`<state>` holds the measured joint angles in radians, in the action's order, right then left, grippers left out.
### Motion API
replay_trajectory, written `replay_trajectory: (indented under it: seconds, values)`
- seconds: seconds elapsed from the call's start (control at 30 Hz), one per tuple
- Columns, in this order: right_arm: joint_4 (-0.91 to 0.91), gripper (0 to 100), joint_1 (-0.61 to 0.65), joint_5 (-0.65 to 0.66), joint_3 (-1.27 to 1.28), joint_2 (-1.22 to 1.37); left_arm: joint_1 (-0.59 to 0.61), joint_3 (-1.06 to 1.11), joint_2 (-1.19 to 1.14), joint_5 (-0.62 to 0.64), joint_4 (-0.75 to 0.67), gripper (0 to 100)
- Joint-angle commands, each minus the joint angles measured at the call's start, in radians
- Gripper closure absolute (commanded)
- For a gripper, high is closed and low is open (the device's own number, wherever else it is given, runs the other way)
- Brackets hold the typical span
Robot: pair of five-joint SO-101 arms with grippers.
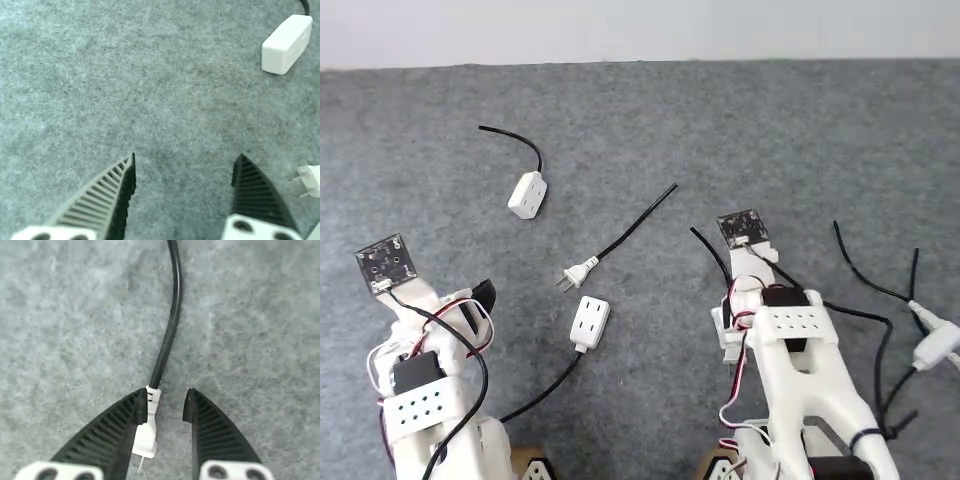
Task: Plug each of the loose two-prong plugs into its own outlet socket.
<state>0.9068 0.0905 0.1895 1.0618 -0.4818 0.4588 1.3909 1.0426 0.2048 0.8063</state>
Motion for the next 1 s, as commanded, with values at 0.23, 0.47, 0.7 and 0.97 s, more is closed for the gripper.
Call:
replay_trajectory:
  seconds: [0.23,0.47,0.7,0.97]
  values:
    - [0.012,86.2,0.067,-0.014,-0.054,0.013,0.003,-0.01,0.009,-0.003,-0.026,71]
    - [-0.027,86.2,0.018,-0.011,-0.014,0.015,0.003,-0.01,0.009,-0.003,-0.026,71]
    - [-0.03,86.2,0.013,-0.006,-0.011,0.021,0.003,-0.01,0.009,-0.003,-0.026,71]
    - [0.022,86.2,0.013,-0.006,-0.091,0.151,0.003,-0.01,0.008,-0.003,-0.026,71]
